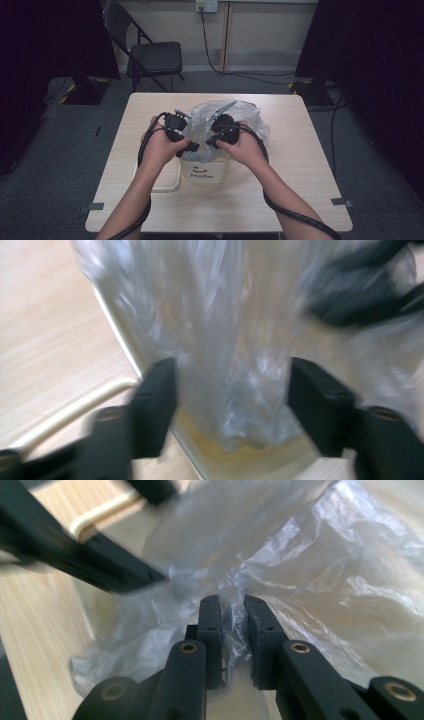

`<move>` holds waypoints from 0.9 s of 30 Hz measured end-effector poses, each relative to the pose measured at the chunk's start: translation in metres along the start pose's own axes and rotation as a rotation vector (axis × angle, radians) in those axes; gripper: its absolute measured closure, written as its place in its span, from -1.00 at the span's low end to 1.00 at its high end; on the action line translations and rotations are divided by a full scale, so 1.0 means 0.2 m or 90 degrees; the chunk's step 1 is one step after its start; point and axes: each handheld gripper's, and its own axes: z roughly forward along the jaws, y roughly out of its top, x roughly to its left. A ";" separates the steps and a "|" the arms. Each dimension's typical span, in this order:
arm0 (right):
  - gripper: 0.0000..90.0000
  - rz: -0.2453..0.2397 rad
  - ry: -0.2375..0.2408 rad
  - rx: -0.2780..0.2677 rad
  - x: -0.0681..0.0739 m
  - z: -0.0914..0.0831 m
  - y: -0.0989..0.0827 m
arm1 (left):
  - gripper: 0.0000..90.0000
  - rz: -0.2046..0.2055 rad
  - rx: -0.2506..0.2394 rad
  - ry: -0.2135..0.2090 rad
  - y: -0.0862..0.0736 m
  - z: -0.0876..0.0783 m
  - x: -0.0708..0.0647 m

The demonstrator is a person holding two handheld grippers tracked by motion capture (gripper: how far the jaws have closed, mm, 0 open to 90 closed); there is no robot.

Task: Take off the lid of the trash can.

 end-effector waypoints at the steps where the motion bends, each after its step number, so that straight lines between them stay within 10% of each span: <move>1: 0.75 -0.010 0.001 0.006 0.00 0.02 -0.01 | -0.28 0.005 -0.007 0.004 0.01 -0.01 0.00; 10: 0.70 -0.037 0.049 0.024 0.02 0.14 -0.07 | -0.34 0.007 -0.053 -0.006 0.10 0.11 -0.03; 16: 0.42 -0.043 0.084 0.000 0.02 0.08 -0.09 | 0.42 -0.011 0.020 -0.048 0.09 0.29 -0.03; 22: -0.15 0.011 0.061 -0.064 -0.05 -0.05 -0.10 | 0.86 0.002 0.097 -0.035 0.06 0.32 -0.05; 27: -0.46 0.108 -0.045 -0.117 -0.18 -0.16 -0.12 | 0.90 -0.003 0.105 -0.031 0.05 0.30 -0.05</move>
